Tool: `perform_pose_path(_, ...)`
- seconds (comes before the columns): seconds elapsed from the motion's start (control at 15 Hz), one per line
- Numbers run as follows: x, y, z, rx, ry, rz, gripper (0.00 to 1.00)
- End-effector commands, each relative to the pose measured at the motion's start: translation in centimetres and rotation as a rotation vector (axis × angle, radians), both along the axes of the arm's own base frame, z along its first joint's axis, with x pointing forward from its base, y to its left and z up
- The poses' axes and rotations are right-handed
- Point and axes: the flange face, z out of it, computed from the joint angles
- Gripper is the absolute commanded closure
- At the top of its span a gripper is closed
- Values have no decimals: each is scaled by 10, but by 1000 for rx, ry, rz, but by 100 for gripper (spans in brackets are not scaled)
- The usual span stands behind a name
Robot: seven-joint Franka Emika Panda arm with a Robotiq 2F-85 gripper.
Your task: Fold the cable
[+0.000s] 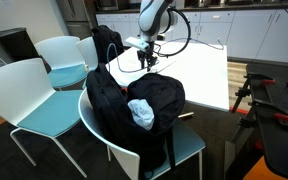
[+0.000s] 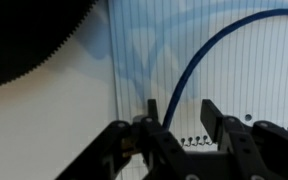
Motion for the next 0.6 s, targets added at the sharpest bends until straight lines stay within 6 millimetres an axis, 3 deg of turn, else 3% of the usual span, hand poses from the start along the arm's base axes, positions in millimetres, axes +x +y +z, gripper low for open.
perform_pose_path(0.0, 5, 0, 7, 39, 8, -15, 80)
perform_pose_path(0.2, 0, 3, 16, 58, 11, 2, 100)
perform_pose_path(0.53, -17, -5, 65, 54, -59, 16, 98)
